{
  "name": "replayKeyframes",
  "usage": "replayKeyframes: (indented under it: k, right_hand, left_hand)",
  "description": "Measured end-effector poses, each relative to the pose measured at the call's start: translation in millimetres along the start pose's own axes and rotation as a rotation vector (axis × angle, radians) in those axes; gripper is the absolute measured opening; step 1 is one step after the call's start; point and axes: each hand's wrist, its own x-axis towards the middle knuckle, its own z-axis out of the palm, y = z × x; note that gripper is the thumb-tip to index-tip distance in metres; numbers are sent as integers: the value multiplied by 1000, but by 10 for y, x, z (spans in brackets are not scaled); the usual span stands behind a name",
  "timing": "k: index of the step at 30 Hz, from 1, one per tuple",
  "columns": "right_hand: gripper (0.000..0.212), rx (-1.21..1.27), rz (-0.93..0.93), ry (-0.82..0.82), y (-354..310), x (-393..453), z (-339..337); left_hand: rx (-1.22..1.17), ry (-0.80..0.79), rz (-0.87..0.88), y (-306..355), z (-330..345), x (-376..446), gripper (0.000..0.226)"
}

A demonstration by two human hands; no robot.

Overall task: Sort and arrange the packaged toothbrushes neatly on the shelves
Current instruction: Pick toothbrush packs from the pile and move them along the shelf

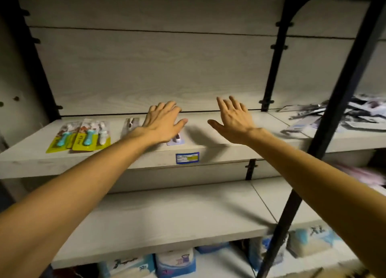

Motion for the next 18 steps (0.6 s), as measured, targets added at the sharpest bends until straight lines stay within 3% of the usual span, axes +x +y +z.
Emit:
replayKeyframes:
  k: [5,12,15,18]
  right_hand:
    - [64,-62,8,-18,1088,-633,-342]
    - [32,-127,-125,119,2551,-1641,-875]
    - [38,-111,-64,149,3111,-1973,-968]
    - [53,-156,9,53,3673,-2249,-972]
  left_hand:
    - [58,27,173,971,-109,259,59]
    - [-109,124,315,2802,-234,501,47]
    - [-223,236,388,3507,-290,524,29]
    - [-254,254,448,4109,-305,572,26]
